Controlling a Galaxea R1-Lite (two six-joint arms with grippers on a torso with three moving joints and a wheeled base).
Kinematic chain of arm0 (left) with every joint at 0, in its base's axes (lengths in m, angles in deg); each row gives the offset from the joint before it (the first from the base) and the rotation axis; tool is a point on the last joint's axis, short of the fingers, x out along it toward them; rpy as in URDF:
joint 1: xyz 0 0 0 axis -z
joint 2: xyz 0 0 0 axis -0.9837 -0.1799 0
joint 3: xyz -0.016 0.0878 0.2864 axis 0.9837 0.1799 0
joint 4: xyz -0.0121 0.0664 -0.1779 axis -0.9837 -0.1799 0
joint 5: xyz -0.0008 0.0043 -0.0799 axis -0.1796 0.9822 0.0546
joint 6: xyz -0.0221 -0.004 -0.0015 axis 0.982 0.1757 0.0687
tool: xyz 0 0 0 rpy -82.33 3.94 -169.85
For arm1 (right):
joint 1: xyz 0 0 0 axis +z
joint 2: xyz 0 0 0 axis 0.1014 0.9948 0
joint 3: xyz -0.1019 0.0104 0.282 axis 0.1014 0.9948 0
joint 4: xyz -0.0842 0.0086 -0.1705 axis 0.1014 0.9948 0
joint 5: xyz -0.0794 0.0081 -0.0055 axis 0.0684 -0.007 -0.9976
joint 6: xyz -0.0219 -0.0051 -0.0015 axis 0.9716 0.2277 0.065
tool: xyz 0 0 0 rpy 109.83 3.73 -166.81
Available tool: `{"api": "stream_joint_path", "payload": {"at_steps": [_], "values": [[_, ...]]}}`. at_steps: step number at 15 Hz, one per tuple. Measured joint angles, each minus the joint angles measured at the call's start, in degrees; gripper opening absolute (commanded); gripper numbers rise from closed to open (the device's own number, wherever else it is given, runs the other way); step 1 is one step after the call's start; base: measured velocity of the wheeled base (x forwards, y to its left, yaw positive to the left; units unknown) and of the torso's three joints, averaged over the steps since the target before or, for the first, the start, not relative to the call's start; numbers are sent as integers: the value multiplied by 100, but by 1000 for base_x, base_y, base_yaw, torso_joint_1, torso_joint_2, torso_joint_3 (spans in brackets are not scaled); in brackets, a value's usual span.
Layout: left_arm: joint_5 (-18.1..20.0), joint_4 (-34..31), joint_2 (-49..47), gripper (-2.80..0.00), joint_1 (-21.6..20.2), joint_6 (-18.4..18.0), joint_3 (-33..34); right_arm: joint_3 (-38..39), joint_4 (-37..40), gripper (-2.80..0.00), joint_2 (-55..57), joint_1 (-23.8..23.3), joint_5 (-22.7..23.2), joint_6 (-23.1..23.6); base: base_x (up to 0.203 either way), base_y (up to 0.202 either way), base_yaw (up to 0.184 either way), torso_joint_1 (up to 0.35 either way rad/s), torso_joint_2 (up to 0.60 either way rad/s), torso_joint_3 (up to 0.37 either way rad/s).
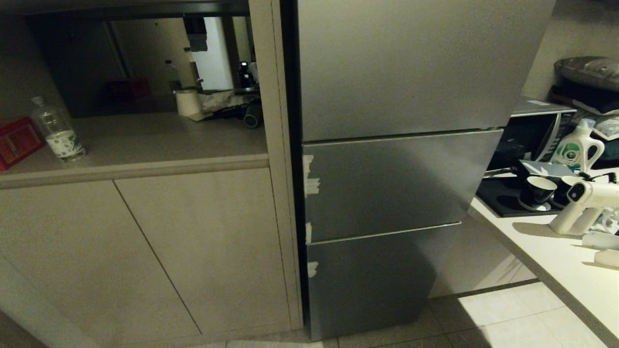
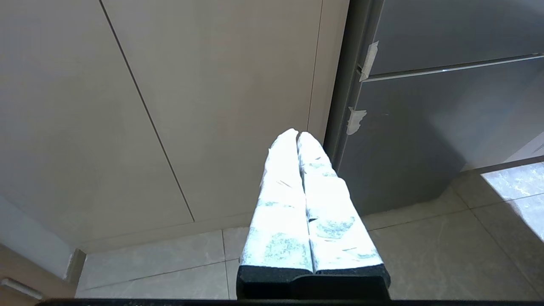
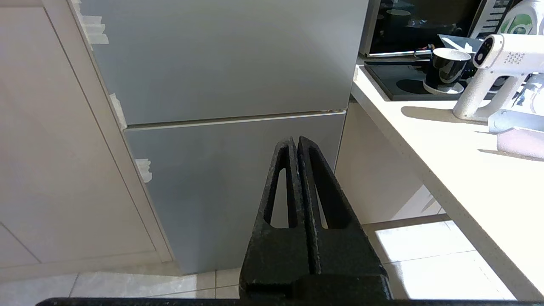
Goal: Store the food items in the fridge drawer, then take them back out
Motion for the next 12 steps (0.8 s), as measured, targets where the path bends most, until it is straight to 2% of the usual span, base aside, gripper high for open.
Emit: {"api": "stream_joint_path", "payload": {"at_steps": [9, 12], "values": [[0, 2, -2, -280, 0, 0, -2, 0, 0, -280, 0, 0, -11, -22, 0, 0, 0, 0, 0, 0], [0, -2, -2, -280, 0, 0, 0, 0, 8, -280, 0, -2, -2, 50, -3, 2, -126, 2, 1, -2]]}}
